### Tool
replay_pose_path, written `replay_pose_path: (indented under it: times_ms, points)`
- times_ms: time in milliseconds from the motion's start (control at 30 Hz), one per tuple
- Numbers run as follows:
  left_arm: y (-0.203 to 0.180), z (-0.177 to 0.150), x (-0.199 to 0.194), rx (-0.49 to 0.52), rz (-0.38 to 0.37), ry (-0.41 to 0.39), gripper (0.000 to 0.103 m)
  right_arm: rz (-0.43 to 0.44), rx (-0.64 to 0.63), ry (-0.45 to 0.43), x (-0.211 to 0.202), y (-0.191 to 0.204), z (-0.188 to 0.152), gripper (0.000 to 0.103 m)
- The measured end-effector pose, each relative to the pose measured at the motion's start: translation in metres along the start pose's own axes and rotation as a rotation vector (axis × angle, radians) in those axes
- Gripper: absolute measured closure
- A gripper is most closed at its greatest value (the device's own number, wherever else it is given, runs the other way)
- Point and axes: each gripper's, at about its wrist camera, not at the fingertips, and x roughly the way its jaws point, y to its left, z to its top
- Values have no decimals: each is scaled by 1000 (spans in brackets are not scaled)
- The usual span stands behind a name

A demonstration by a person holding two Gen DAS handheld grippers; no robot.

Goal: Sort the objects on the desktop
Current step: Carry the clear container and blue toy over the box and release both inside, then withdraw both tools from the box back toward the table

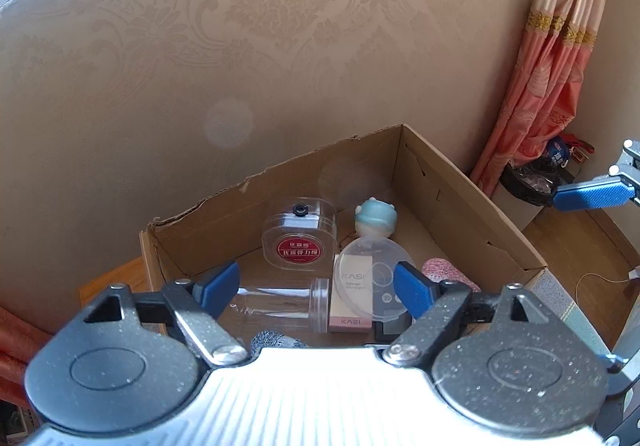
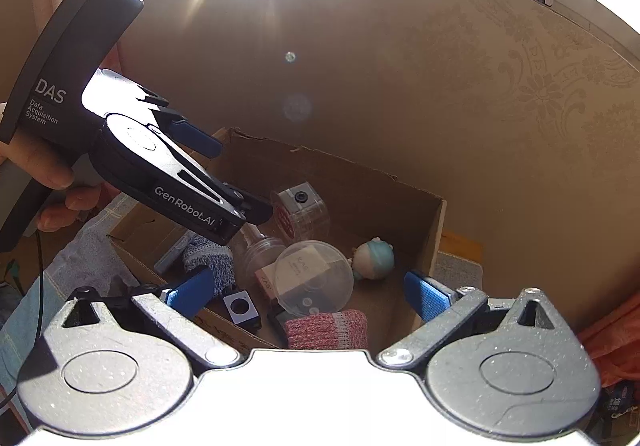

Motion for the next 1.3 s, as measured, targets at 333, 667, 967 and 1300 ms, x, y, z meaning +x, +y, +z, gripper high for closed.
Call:
replay_pose_path:
  times_ms: [333,667,967,1300]
  points:
    - [-13,-35,-41,-11,-9,6,12,-16,-16,32,-26,26,-24,0]
    - [-25,-73,-68,-6,-5,28,12,9,6,28,-49,52,-48,0]
    - [-36,-104,-81,17,11,60,12,40,41,35,-57,66,-68,0]
    - [-39,-129,-90,42,4,58,12,71,140,59,-50,74,-94,0]
